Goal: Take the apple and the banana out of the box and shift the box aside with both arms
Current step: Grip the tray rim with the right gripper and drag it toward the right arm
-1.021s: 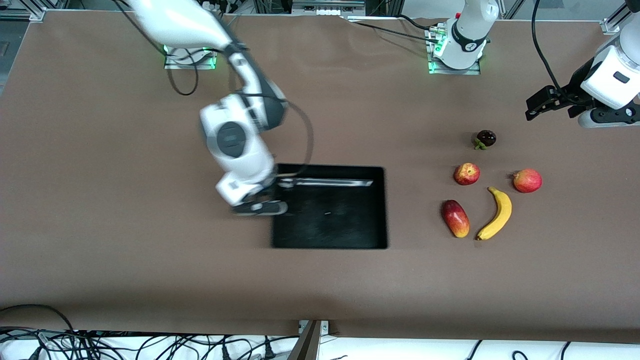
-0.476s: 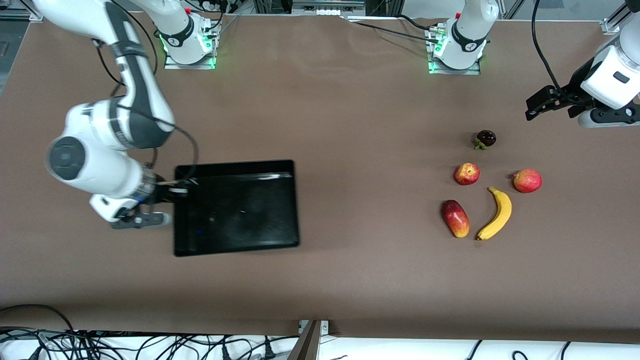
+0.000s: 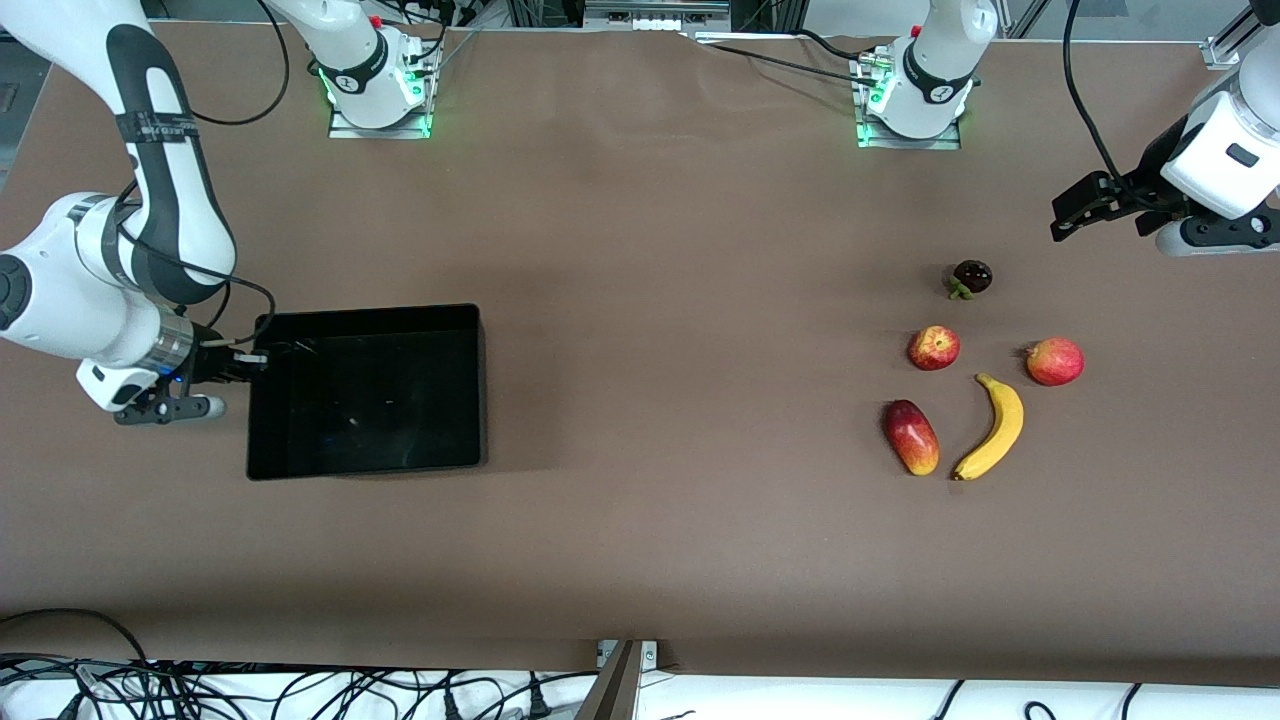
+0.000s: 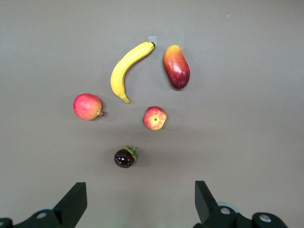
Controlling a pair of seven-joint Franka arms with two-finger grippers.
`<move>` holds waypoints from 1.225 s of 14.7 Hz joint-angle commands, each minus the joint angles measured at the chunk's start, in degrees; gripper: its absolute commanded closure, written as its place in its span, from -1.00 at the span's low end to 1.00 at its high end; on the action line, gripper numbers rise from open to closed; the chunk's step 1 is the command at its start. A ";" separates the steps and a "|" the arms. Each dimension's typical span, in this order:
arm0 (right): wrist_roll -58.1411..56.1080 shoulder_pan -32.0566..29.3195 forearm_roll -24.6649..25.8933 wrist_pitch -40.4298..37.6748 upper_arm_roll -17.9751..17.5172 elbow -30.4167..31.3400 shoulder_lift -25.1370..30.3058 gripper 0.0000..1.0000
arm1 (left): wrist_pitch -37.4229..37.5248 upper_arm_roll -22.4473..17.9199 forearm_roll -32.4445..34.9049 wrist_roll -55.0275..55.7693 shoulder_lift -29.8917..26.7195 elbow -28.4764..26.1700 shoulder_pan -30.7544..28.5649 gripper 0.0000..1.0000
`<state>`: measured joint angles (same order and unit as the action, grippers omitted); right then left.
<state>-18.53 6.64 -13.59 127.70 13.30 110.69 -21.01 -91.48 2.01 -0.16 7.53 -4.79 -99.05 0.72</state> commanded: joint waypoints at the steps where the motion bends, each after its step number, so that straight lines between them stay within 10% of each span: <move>1: -2.38 0.04 -4.24 2.82 1.37 5.93 3.70 1.00 | 1.22 0.01 -0.55 0.21 1.36 2.63 0.15 -1.00; 11: -2.82 0.04 -4.69 7.92 2.52 10.95 2.56 1.00 | 1.40 0.01 -0.46 0.21 1.36 2.63 0.24 -1.00; 14: -2.74 0.13 -4.69 7.92 2.43 10.60 2.47 -0.99 | 1.48 0.10 -0.37 0.21 1.36 2.72 0.33 -1.00; 18: -2.12 0.56 -4.51 6.52 2.00 7.62 3.78 -1.00 | 1.48 0.89 -0.28 0.21 1.27 2.72 0.33 -1.00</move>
<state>-19.72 7.01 -16.93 135.05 15.59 119.18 -19.51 -91.47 2.66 -0.16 7.53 -4.52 -98.47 0.81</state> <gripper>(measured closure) 0.414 0.000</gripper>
